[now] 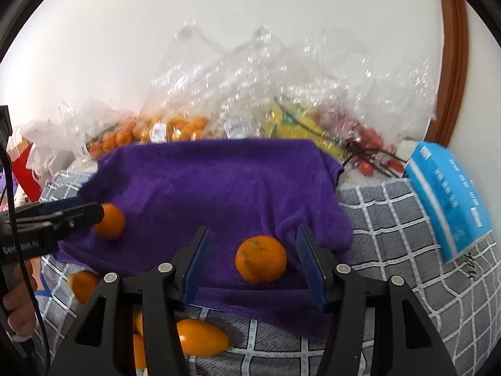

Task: Organize fruits
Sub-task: 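Open both grippers to set the oranges down on the towel, then lift both open grippers back away from the towel, then lower the right gripper onto an orange in the fruit row and close it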

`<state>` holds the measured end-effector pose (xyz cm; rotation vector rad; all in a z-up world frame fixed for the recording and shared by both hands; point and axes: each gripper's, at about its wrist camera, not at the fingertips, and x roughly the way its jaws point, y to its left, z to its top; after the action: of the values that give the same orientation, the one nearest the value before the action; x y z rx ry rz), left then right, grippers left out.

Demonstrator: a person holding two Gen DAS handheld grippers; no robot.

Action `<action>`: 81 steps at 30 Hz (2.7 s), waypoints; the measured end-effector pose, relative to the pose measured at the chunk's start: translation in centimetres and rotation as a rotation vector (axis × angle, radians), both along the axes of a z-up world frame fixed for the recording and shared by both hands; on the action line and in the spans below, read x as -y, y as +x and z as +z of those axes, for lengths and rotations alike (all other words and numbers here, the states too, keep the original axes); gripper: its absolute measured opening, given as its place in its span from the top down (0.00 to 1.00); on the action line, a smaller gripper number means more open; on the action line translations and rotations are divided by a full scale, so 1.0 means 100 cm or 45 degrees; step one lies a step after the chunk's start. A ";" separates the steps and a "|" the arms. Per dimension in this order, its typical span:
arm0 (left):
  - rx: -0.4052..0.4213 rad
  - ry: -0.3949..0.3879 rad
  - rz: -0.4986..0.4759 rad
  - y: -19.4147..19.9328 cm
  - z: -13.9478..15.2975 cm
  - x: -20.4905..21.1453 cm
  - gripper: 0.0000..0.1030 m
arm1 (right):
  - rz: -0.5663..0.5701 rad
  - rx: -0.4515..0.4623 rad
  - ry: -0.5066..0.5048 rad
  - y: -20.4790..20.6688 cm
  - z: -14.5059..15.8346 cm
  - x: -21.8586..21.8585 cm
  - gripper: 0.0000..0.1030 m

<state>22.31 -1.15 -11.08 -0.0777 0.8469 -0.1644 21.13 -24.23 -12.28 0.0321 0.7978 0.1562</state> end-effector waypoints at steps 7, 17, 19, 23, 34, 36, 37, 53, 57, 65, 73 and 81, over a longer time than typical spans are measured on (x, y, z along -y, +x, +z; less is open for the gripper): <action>0.068 0.054 0.013 -0.042 0.030 0.003 0.18 | -0.015 0.058 -0.166 -0.041 0.035 -0.014 0.17; 0.086 -0.022 -0.039 -0.105 0.047 -0.015 0.18 | -0.053 0.144 -0.103 -0.111 0.068 -0.012 0.11; 0.096 -0.018 -0.040 -0.116 0.049 -0.017 0.18 | -0.059 0.153 -0.110 -0.122 0.069 -0.014 0.11; 0.122 -0.029 -0.018 -0.137 0.051 -0.023 0.18 | -0.040 0.149 -0.035 -0.141 0.067 -0.012 0.11; 0.094 -0.023 -0.007 -0.159 0.045 -0.036 0.22 | -0.091 0.127 0.013 -0.165 0.054 -0.010 0.11; 0.090 -0.045 -0.004 -0.160 0.044 -0.040 0.25 | -0.099 0.113 0.032 -0.164 0.052 -0.008 0.11; 0.084 -0.050 -0.004 -0.160 0.043 -0.041 0.25 | -0.106 0.105 0.035 -0.163 0.051 -0.007 0.11; 0.085 -0.050 0.030 -0.154 0.025 -0.046 0.25 | -0.149 0.017 0.072 -0.148 0.024 0.010 0.12; 0.063 -0.026 0.045 -0.148 0.016 -0.050 0.25 | -0.144 -0.046 0.126 -0.141 0.015 0.013 0.12; 0.040 -0.022 0.071 -0.140 0.005 -0.058 0.25 | -0.142 -0.116 0.138 -0.129 0.003 0.015 0.20; 0.003 0.006 0.069 -0.129 -0.009 -0.054 0.25 | -0.181 -0.129 0.150 -0.123 -0.012 0.016 0.20; -0.031 -0.007 0.076 -0.120 -0.018 -0.057 0.25 | -0.170 -0.120 0.134 -0.116 -0.021 0.012 0.27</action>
<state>10.30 4.58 -12.86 -0.1105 0.8673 -0.1103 9.55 -25.40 -14.38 0.1932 0.8782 0.0702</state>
